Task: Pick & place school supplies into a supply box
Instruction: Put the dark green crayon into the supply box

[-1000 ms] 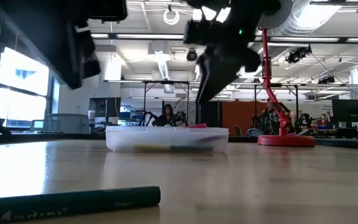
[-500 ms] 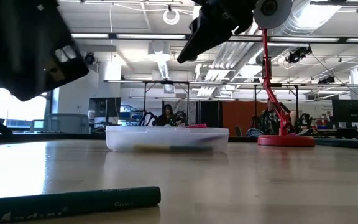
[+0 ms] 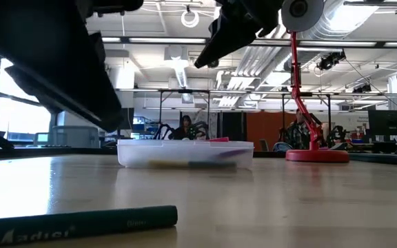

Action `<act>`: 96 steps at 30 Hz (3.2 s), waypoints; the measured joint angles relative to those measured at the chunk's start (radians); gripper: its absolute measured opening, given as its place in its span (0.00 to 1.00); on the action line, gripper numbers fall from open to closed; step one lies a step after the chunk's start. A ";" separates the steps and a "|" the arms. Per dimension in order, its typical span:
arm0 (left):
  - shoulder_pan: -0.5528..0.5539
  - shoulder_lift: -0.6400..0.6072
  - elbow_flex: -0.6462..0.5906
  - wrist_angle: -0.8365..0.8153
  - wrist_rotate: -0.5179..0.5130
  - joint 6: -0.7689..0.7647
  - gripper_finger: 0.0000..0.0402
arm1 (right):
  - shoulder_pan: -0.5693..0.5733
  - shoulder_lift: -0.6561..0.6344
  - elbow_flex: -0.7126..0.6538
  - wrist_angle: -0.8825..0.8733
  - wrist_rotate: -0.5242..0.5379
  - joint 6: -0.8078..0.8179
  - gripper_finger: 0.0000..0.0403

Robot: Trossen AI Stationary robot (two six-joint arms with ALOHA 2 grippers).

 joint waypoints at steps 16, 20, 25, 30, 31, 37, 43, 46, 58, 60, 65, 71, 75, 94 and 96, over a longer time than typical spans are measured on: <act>-0.056 0.130 0.204 -0.220 -0.133 0.087 0.24 | 0.000 0.000 0.000 -0.179 0.000 0.188 0.25; -0.055 0.147 0.223 -0.213 -0.115 0.043 0.24 | 0.000 0.000 0.000 -0.175 0.000 0.195 0.25; -0.076 0.175 0.233 -0.217 -0.109 0.063 0.24 | 0.000 0.000 0.000 -0.176 0.000 0.195 0.25; -0.075 0.174 0.237 -0.202 -0.116 0.068 0.24 | 0.000 0.000 0.000 -0.175 0.000 0.195 0.25; -0.075 0.174 0.237 -0.202 -0.112 0.068 0.24 | 0.000 0.000 0.000 -0.175 0.000 0.195 0.25; -0.075 0.199 0.236 -0.200 -0.065 0.065 0.24 | 0.000 0.001 0.000 -0.173 0.000 0.195 0.25; -0.076 0.224 0.238 -0.186 -0.049 0.067 0.24 | 0.000 0.001 0.000 -0.174 0.000 0.194 0.25; -0.074 0.225 0.240 -0.208 -0.056 0.068 0.24 | 0.000 0.001 0.000 -0.173 0.000 0.195 0.25; -0.039 0.225 0.241 -0.305 -0.109 0.068 0.09 | 0.000 0.001 0.000 -0.168 -0.005 0.195 0.25; -0.029 0.224 0.241 -0.319 -0.126 0.068 0.07 | 0.000 0.001 0.000 -0.168 -0.005 0.195 0.25; 0.005 0.226 0.239 -0.336 -0.139 0.061 0.11 | 0.000 0.001 0.000 -0.167 -0.026 0.196 0.25; 0.045 0.225 0.238 -0.333 -0.121 0.062 0.15 | 0.001 0.001 0.000 -0.186 -0.063 0.262 0.25; 0.059 0.224 0.246 -0.338 -0.122 0.068 0.11 | 0.030 0.001 0.000 -0.218 -0.098 0.254 0.25; 0.177 0.082 0.259 -0.537 -0.221 0.189 0.11 | 0.375 -0.204 0.000 -0.301 0.188 0.402 0.25; 0.229 0.072 0.261 -0.526 -0.221 0.259 0.12 | 0.407 -0.213 0.000 -0.304 0.196 0.411 0.25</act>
